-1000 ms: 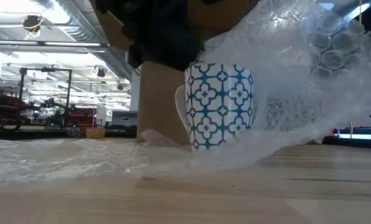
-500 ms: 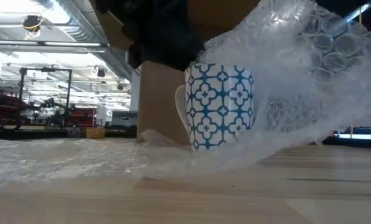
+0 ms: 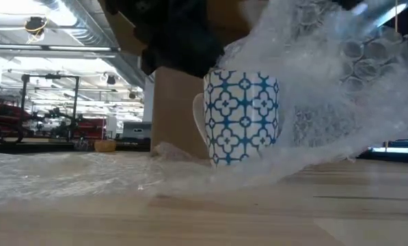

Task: Wrap mug
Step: Wrap the white patterned mug with the transparent bubble wrap

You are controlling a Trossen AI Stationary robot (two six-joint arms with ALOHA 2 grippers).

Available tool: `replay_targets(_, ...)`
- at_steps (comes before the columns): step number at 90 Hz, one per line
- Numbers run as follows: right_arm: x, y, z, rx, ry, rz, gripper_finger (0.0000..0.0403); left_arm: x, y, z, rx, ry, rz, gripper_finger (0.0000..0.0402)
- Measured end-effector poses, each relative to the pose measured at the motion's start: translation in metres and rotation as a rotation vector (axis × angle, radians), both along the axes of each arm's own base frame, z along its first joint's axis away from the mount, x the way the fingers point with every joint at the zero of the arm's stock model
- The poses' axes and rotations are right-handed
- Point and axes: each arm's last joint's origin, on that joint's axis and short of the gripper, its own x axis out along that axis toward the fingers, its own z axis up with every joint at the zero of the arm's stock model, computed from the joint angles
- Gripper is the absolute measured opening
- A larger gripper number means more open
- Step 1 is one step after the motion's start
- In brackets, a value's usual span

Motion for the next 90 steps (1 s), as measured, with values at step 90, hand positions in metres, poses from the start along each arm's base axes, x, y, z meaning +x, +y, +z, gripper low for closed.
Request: replay_targets(90,0.033,-0.023,-0.039,0.091,0.087,-0.005,0.0001,0.019,0.002,-0.010,0.037,0.064,0.023,0.0088)
